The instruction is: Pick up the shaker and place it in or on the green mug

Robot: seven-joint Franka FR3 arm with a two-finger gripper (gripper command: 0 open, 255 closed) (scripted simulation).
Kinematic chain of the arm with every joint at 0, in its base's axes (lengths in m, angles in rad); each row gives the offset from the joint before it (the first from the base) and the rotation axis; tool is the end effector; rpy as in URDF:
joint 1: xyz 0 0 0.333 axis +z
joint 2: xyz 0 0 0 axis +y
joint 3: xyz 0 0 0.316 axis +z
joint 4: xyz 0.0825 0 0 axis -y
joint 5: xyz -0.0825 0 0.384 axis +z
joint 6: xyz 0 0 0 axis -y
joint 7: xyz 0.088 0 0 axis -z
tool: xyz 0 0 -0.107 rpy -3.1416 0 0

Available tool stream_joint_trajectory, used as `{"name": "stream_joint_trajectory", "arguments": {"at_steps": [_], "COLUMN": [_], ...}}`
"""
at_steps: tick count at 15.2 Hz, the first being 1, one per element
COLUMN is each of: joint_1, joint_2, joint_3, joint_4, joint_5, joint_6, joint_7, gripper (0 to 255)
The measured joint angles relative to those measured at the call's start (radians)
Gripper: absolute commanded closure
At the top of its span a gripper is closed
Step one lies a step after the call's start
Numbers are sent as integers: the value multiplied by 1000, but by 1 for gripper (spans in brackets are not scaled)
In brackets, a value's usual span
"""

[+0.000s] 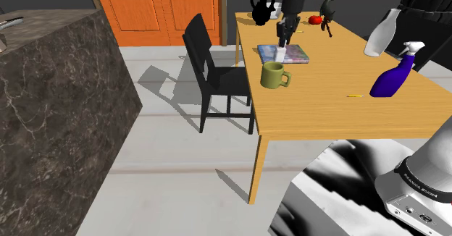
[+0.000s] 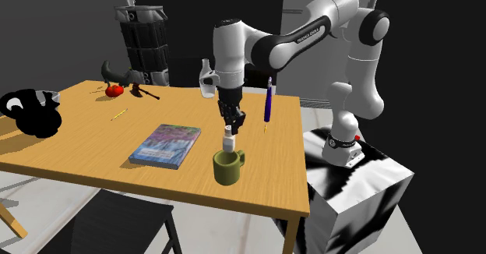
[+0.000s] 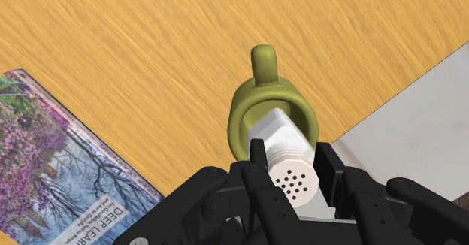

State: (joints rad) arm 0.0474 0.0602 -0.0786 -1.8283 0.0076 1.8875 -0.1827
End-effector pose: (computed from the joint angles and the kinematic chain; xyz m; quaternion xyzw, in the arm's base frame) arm 0.5795 -0.0167 0.4949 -0.9972 -0.0746 0.0003 0.0013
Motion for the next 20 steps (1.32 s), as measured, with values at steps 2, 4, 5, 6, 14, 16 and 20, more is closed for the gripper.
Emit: {"name": "stream_joint_trajectory", "arguments": {"at_steps": [2, 4, 5, 6, 14, 16, 20], "joint_1": [-1, -1, 0, 0, 0, 0, 1], "joint_2": [0, 4, 4, 6, 6, 6, -8], "joint_3": [-1, 0, 0, 0, 0, 0, 1], "joint_4": [-24, -47, -52, -53, -55, -55, 0], "joint_5": [0, 0, 0, 1, 1, 1, -1], "joint_6": [25, 51, 56, 59, 62, 62, -6], "joint_7": [-3, -1, -1, -1, -1, -1, 2], "gripper": [255, 255, 255, 255, 0, 0, 0]}}
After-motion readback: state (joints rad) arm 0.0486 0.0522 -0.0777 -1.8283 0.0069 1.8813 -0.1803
